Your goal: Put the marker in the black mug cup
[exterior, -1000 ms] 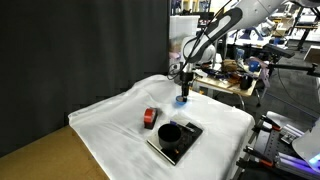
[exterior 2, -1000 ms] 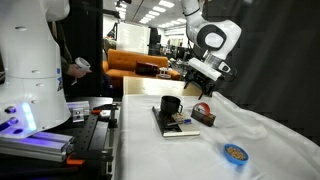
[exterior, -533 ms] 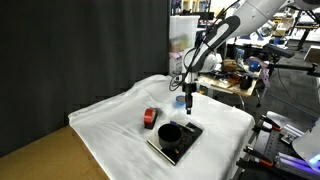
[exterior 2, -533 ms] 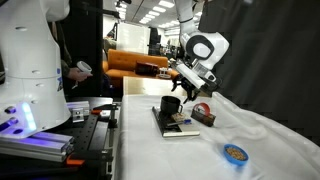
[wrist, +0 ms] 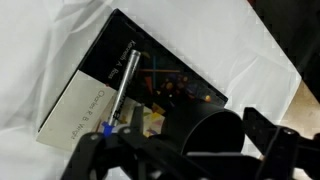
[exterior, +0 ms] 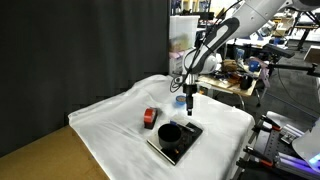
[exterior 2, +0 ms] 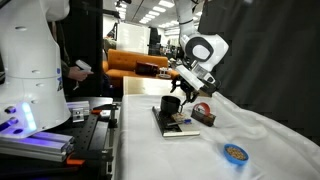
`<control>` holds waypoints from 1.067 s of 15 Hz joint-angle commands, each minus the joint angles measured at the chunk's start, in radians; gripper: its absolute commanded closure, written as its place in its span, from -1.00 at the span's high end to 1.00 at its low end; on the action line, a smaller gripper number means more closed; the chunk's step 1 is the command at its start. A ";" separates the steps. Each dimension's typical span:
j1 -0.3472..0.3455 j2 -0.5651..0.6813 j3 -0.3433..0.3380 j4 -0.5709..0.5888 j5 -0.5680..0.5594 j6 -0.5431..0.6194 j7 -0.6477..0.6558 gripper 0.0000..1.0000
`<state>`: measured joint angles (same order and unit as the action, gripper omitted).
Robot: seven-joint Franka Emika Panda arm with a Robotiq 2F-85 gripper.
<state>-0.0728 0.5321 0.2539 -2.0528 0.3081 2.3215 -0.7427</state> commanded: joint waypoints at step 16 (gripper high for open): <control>0.020 0.242 -0.009 0.206 -0.141 0.033 0.014 1.00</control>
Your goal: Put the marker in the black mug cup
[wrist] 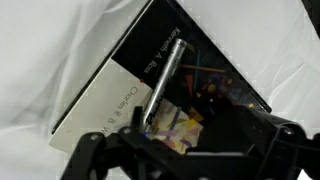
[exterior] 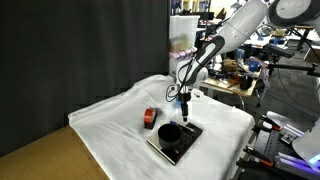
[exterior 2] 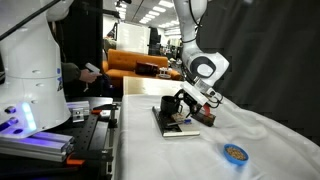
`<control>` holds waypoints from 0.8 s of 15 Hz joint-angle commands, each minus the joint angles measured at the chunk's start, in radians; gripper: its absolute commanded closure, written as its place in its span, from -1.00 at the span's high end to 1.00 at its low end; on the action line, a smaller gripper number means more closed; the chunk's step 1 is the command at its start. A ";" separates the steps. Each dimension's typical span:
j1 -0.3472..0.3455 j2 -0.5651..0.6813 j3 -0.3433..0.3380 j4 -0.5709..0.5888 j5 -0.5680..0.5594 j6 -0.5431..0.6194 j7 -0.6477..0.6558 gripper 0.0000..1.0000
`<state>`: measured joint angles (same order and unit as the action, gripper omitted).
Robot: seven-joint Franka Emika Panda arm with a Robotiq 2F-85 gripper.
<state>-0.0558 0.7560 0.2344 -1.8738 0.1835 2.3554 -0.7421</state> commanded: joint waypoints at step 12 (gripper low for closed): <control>0.011 0.068 -0.013 0.020 -0.040 0.011 0.035 1.00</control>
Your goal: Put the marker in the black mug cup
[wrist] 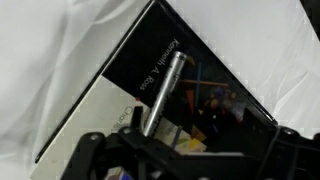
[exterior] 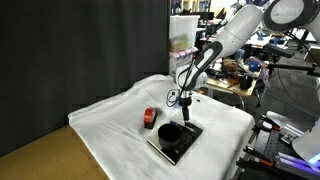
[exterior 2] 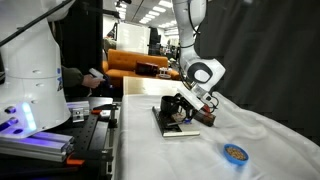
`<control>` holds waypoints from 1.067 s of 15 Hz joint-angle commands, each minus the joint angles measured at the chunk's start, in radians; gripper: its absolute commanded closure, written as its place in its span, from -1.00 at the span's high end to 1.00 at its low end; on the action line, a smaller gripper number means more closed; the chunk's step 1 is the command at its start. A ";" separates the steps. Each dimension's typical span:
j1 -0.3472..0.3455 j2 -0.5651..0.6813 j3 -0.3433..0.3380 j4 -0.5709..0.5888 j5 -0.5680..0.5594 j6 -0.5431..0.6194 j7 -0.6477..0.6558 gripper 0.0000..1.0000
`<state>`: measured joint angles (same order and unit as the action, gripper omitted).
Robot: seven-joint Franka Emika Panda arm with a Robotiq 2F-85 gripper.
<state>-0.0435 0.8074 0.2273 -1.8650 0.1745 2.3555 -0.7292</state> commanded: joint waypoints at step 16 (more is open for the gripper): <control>0.010 0.115 -0.011 0.115 -0.084 0.026 0.079 1.00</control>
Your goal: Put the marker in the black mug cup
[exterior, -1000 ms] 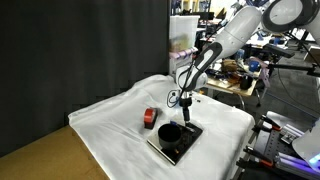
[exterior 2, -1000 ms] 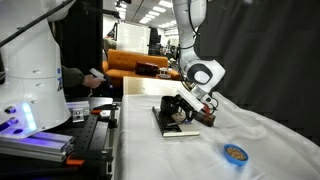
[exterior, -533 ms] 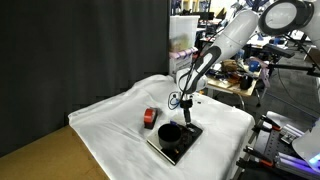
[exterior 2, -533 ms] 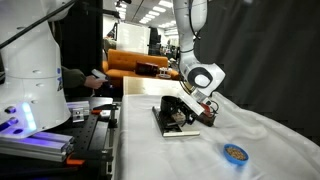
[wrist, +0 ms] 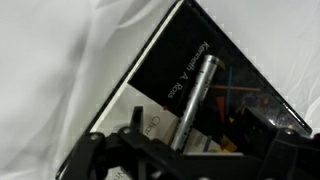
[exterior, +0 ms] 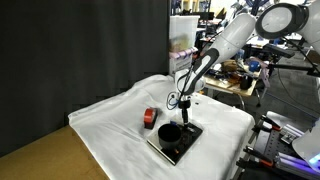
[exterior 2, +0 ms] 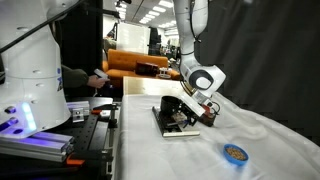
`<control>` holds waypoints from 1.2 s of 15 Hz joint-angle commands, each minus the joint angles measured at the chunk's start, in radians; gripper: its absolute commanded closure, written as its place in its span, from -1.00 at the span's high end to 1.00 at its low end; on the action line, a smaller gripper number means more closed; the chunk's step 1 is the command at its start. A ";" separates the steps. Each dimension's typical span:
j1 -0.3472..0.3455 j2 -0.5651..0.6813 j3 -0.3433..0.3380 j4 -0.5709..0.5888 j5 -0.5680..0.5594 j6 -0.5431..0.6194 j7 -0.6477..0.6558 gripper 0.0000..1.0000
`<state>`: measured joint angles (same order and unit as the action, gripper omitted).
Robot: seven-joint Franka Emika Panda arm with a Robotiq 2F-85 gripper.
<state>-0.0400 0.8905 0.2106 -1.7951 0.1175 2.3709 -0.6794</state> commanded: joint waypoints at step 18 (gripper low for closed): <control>0.018 0.055 0.028 0.079 -0.031 -0.001 0.046 1.00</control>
<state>-0.0086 0.9402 0.2238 -1.7203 0.1063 2.3711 -0.6461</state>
